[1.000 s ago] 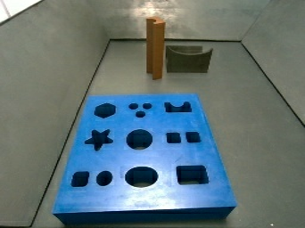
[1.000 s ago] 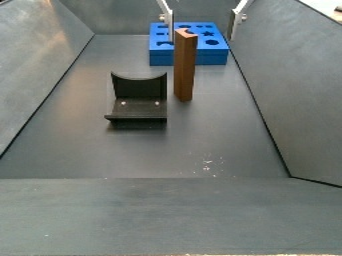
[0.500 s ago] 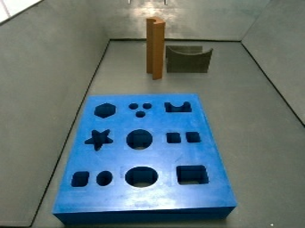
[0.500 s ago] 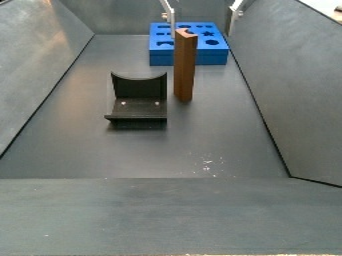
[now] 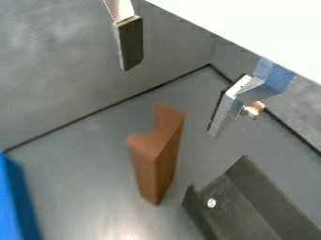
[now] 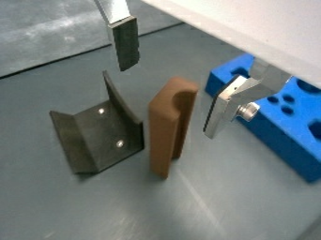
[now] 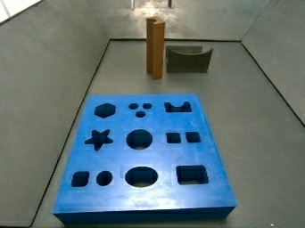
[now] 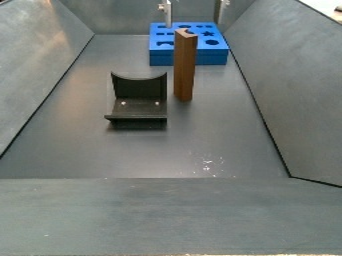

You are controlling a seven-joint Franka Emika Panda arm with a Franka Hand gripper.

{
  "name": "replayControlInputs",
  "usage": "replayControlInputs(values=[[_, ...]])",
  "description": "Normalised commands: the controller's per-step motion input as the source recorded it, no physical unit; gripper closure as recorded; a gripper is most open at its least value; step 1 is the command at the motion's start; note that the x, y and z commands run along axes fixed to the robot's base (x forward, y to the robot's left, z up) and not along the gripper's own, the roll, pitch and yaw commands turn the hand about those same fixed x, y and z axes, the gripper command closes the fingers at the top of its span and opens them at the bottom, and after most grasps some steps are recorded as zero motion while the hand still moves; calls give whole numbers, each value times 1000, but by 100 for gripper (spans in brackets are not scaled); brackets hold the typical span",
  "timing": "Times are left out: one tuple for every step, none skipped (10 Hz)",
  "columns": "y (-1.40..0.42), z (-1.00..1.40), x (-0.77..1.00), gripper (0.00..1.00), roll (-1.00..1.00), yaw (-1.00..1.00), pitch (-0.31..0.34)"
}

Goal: Pick up the arch object. Move up. Move to above the board. Insert the arch object.
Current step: Pick up the arch object.

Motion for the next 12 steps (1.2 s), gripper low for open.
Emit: replayControlInputs(values=[[-231, -266, 337, 0, 0, 74, -29], [-151, -406, 134, 0, 47, 0, -74], [-77, -451, 0, 0, 93, 0, -84], [0, -469, 0, 0, 113, 49, -73], [0, -491, -60, 0, 104, 74, -89], [0, -506, -149, 0, 91, 129, -114], [0, -240, -23, 0, 3, 131, 0], [0, 0, 0, 100, 0, 0, 0], [0, 0, 0, 100, 0, 0, 0], [0, 0, 0, 100, 0, 0, 0], [0, 0, 0, 100, 0, 0, 0], [0, 0, 0, 100, 0, 0, 0]])
